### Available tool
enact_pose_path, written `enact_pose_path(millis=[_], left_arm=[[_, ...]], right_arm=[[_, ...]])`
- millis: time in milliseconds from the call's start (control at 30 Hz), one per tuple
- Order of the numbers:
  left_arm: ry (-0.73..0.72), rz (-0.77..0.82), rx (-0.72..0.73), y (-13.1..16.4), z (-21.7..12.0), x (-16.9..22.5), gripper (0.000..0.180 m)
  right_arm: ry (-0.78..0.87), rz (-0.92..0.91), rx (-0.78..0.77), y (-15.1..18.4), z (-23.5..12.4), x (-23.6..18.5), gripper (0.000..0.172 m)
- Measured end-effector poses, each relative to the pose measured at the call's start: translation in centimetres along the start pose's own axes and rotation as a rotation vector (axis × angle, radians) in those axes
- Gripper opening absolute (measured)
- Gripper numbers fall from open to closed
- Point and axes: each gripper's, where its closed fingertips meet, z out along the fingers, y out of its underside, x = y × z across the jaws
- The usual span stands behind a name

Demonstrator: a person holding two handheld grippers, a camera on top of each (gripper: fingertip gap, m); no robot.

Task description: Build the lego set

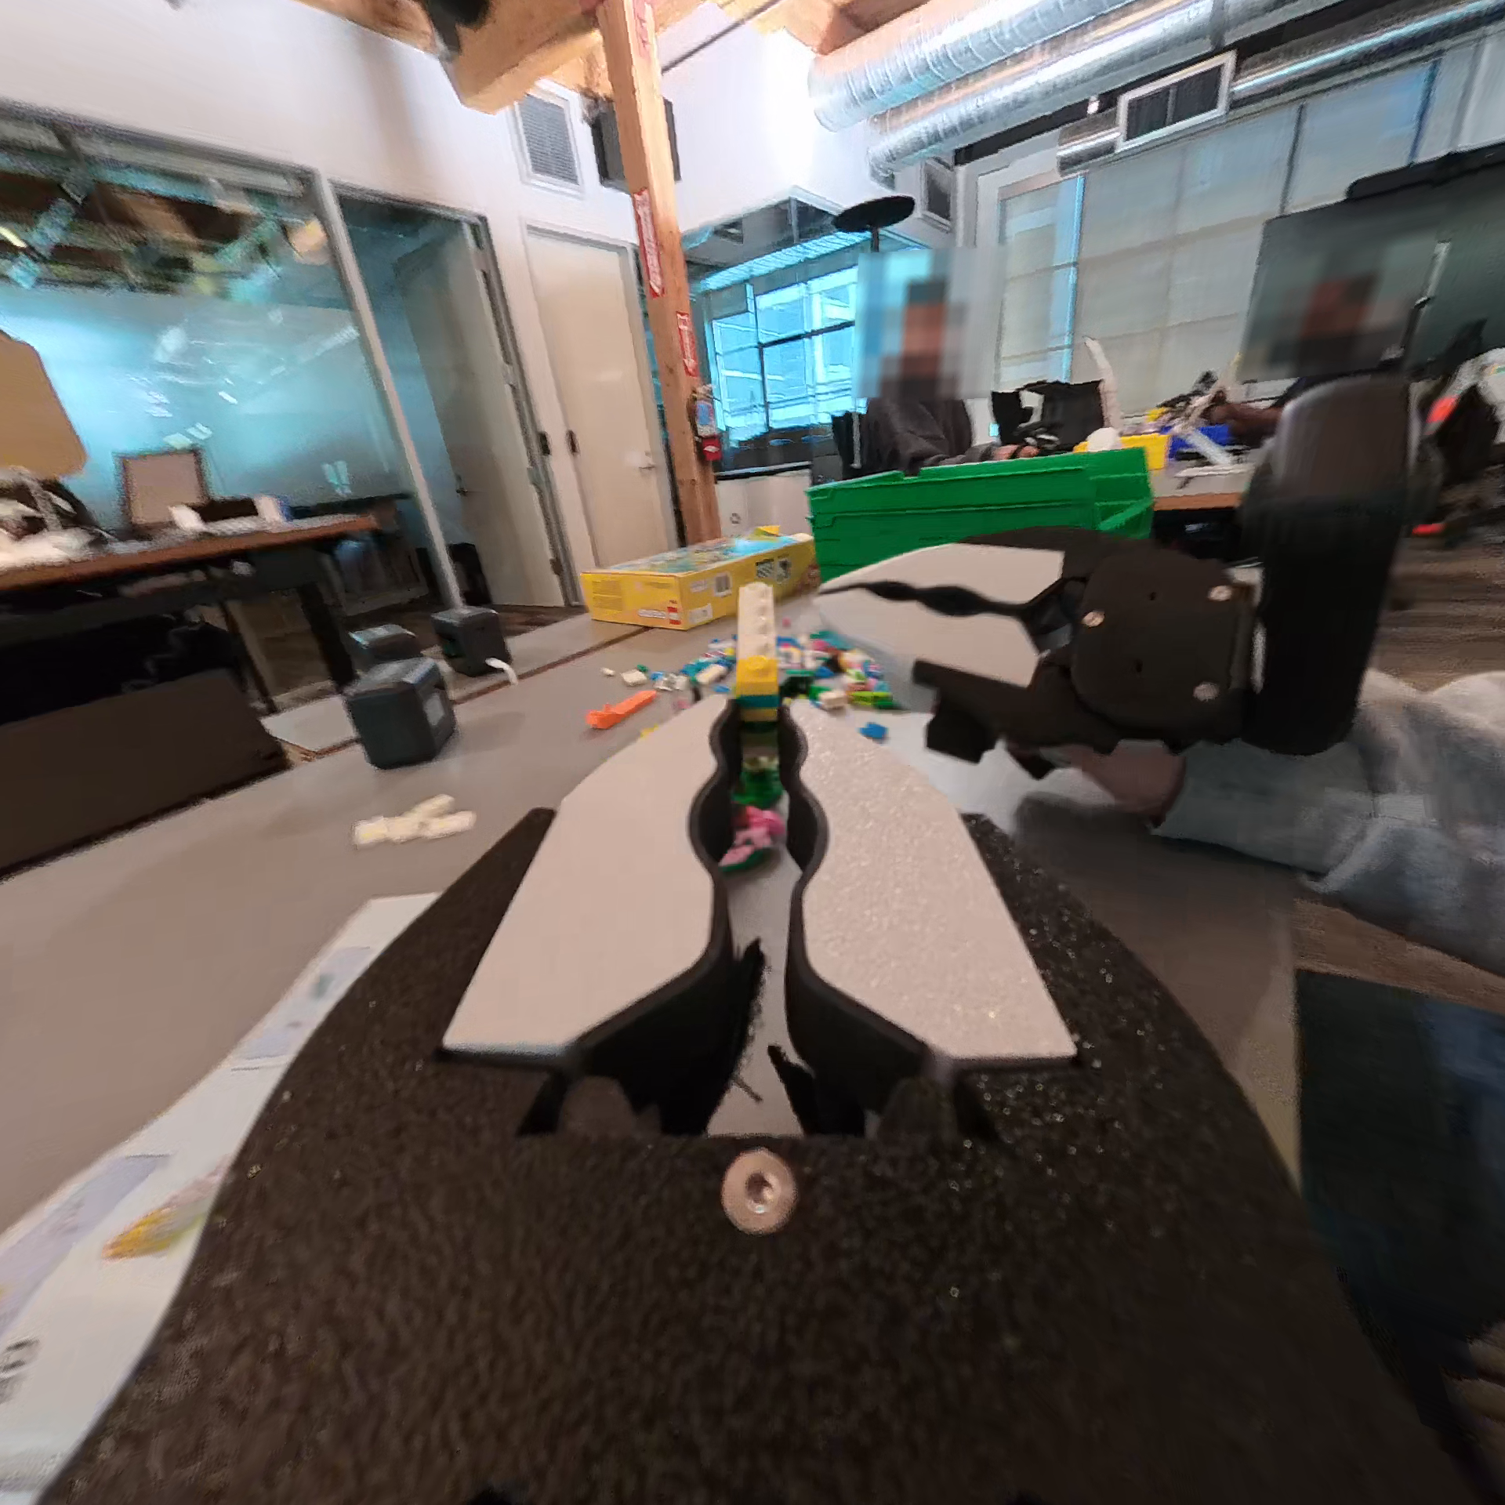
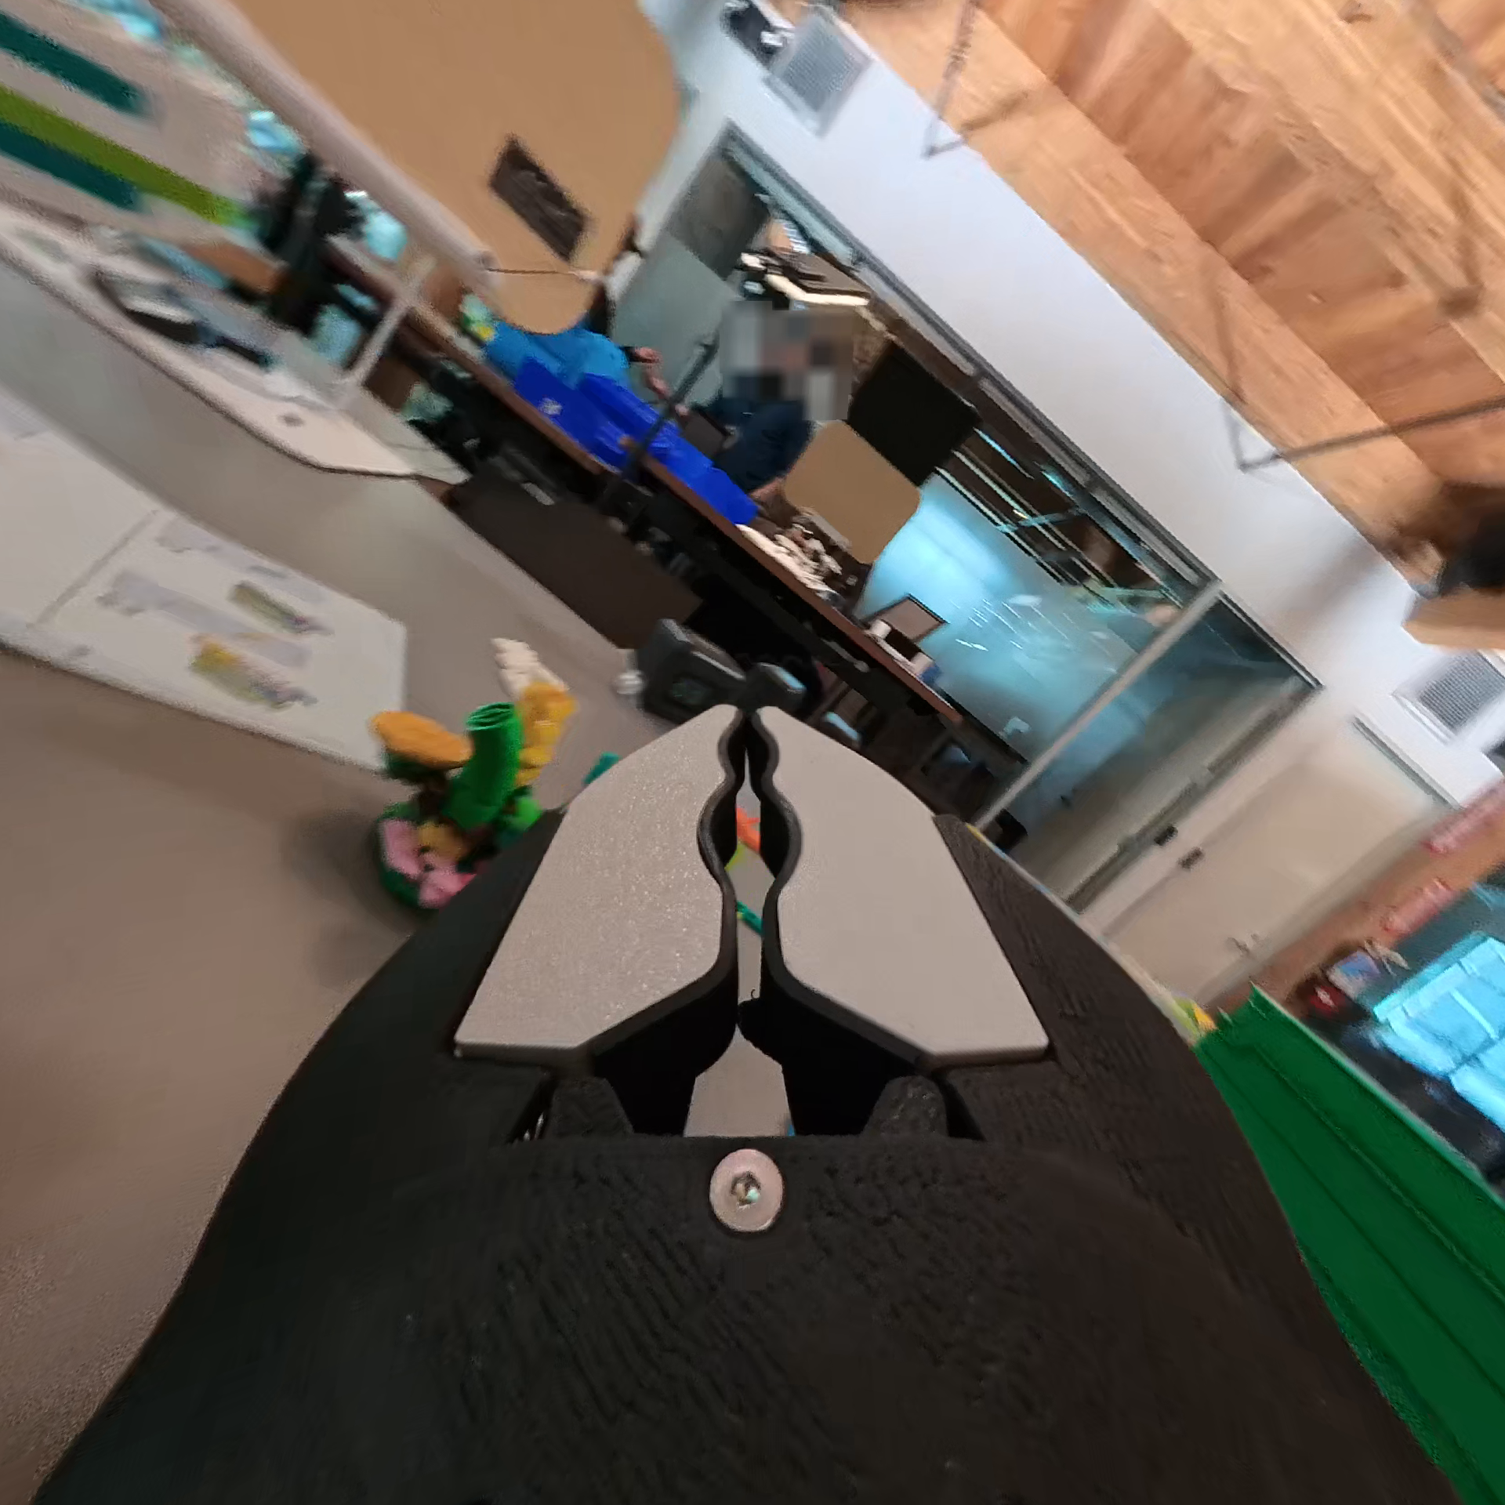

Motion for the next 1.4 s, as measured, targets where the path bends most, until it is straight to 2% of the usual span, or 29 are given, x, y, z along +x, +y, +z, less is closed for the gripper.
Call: enact_pose_path(millis=[133, 267, 433, 633, 1400], left_arm=[[-0.055, 0.123, -0.023, -0.2, -0.7, -0.8, 0.008], [-0.039, 0.083, -0.037, 0.4, -0.5, -0.9, 0.008], [-0.025, 0.062, -0.04, 0.9, -0.1, -0.6, 0.008], [-0.025, 0.081, -0.045, 0.9, 0.0, -0.4, 0.008], [-0.027, 0.066, -0.042, 0.9, 0.0, -0.5, 0.008]], right_arm=[[0.114, 0.162, -0.051, 1.6, -0.6, 4.4, 0.0], [0.117, 0.181, -0.17, 4.6, -1.2, 7.1, 0.0], [0.253, 0.18, -0.138, 5.6, -2.5, 10.6, 0.0], [0.281, 0.075, -0.112, 5.6, -2.4, 10.1, 0.0], [0.198, -0.033, -0.097, 4.9, -1.9, 7.6, 0.0]])
